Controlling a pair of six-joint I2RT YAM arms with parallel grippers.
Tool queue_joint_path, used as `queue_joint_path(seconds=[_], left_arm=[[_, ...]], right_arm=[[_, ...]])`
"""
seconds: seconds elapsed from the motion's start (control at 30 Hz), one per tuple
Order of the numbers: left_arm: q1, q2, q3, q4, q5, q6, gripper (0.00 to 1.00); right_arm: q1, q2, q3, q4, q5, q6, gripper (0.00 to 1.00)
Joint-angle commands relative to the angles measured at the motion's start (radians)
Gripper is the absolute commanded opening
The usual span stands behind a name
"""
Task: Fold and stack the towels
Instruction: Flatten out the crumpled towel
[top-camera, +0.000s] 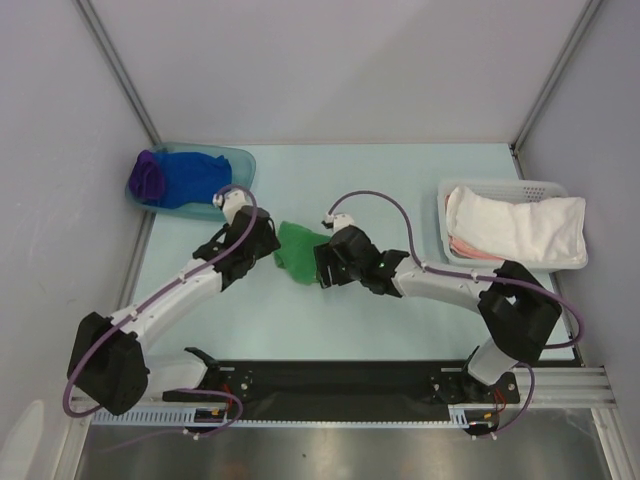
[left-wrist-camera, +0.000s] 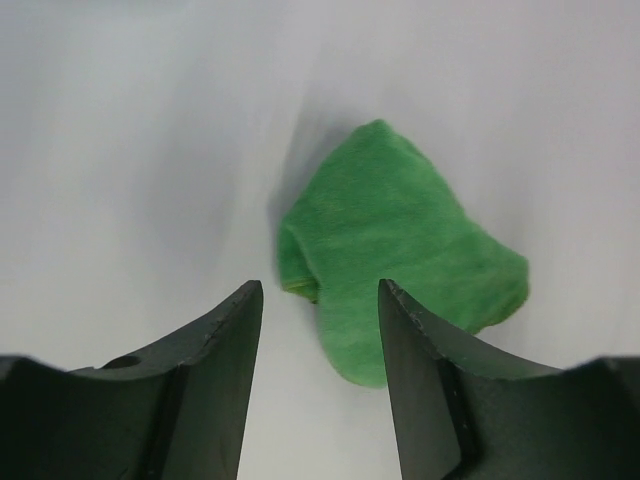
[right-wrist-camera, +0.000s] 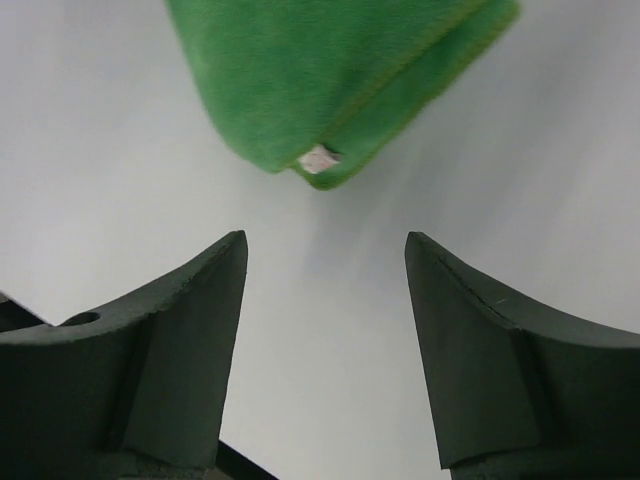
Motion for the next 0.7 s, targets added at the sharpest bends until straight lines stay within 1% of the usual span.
queue_joint_path(seconds=[0.0, 0.13, 0.27, 0.4, 0.47, 0.57, 0.67], left_arm=[[0.052, -0.079, -0.031, 0.013, 0.048, -0.012, 0.55], [0.063, -0.094, -0.023, -0.004, 0.05, 0.006, 0.55], [0.08, -0.113, -0.025, -0.004, 0.071, 0.02, 0.56], [0.092, -0.134, -0.014, -0.02, 0.082, 0.057, 0.56], [0.098, -0.139, -0.011, -0.027, 0.085, 0.066, 0.56], [0.112, -0.145, -0.019, -0.026, 0.098, 0.077, 0.56], [0.12, -0.153, -0.034, -0.014, 0.11, 0.077, 0.56]], right_arm=[[0.024, -0.001, 0.017, 0.11, -0.014, 0.03, 0.69], [0.06, 0.068, 0.024, 0.162, 0.003, 0.088, 0.68], [0.063, 0.143, 0.033, 0.222, -0.006, 0.147, 0.67], [0.063, 0.173, 0.027, 0.288, -0.002, 0.173, 0.65], [0.07, 0.187, 0.049, 0.277, 0.004, 0.188, 0.6], [0.089, 0.19, 0.063, 0.242, 0.055, 0.204, 0.6], [0.094, 0.191, 0.058, 0.236, 0.072, 0.219, 0.59]])
